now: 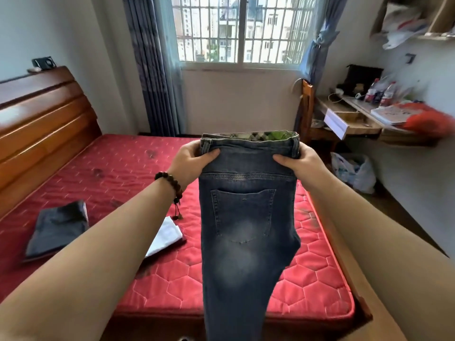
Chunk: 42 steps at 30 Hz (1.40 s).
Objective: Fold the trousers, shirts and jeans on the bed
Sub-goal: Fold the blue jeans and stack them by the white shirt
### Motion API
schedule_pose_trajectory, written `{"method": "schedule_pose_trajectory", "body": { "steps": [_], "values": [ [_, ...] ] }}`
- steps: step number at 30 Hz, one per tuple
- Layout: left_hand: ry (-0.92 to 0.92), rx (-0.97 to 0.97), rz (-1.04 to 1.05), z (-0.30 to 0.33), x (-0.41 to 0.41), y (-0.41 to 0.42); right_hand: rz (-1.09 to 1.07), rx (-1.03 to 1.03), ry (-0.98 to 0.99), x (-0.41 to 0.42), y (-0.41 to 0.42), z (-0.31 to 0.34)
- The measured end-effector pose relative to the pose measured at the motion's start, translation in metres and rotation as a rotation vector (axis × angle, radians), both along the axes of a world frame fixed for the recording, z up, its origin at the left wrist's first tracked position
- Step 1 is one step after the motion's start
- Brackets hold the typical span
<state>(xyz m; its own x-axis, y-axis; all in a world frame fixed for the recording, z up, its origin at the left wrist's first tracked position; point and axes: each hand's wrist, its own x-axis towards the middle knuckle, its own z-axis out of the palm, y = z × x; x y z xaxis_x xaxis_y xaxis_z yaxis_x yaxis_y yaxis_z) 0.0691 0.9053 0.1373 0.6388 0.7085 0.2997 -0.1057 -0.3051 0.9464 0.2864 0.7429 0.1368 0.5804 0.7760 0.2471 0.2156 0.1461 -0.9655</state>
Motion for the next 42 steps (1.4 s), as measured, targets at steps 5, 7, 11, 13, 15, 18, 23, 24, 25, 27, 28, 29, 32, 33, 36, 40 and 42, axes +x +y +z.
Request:
{"method": "schedule_pose_trajectory", "body": {
  "steps": [5,7,11,13,15,18,23,24,25,27,28,29,32,33,36,40,42],
  "values": [
    [0.078,0.124,0.135,-0.052,0.046,0.066,-0.077,-0.059,-0.022,0.036,0.074,-0.048],
    [0.138,0.193,0.234,-0.076,0.072,0.101,-0.146,-0.073,-0.059,0.051,0.111,-0.067],
    [0.205,0.186,0.374,-0.124,0.127,0.162,-0.353,-0.132,-0.201,0.075,0.186,-0.106],
    [0.228,0.193,0.432,-0.147,0.149,0.187,-0.441,-0.14,-0.252,0.086,0.218,-0.128],
    [0.242,0.209,0.487,-0.168,0.169,0.211,-0.504,-0.153,-0.296,0.098,0.245,-0.15],
    [0.282,0.205,0.521,-0.198,0.195,0.244,-0.545,-0.178,-0.376,0.119,0.275,-0.185],
    [0.392,0.213,0.524,-0.255,0.239,0.294,-0.543,-0.315,-0.503,0.168,0.32,-0.244],
    [0.417,0.224,0.522,-0.268,0.247,0.305,-0.531,-0.336,-0.516,0.179,0.33,-0.257],
    [0.444,0.233,0.528,-0.282,0.256,0.315,-0.516,-0.355,-0.527,0.189,0.341,-0.271],
    [0.492,0.248,0.538,-0.31,0.274,0.336,-0.491,-0.386,-0.536,0.209,0.362,-0.298],
    [0.512,0.255,0.543,-0.324,0.282,0.346,-0.478,-0.397,-0.536,0.219,0.372,-0.312],
    [0.53,0.259,0.55,-0.339,0.291,0.355,-0.462,-0.408,-0.534,0.228,0.383,-0.326],
    [0.564,0.257,0.59,-0.382,0.313,0.381,-0.422,-0.444,-0.52,0.253,0.412,-0.367],
    [0.569,0.252,0.604,-0.396,0.319,0.389,-0.417,-0.455,-0.51,0.261,0.421,-0.38],
    [0.564,0.231,0.604,-0.439,0.334,0.411,-0.406,-0.499,-0.458,0.279,0.444,-0.425],
    [0.804,0.075,0.472,-0.508,0.342,0.431,-0.273,-0.761,-0.344,0.299,0.462,-0.495],
    [1.005,-0.003,0.404,-0.544,0.336,0.431,-0.222,-0.944,-0.317,0.307,0.461,-0.528]
  ]
}}
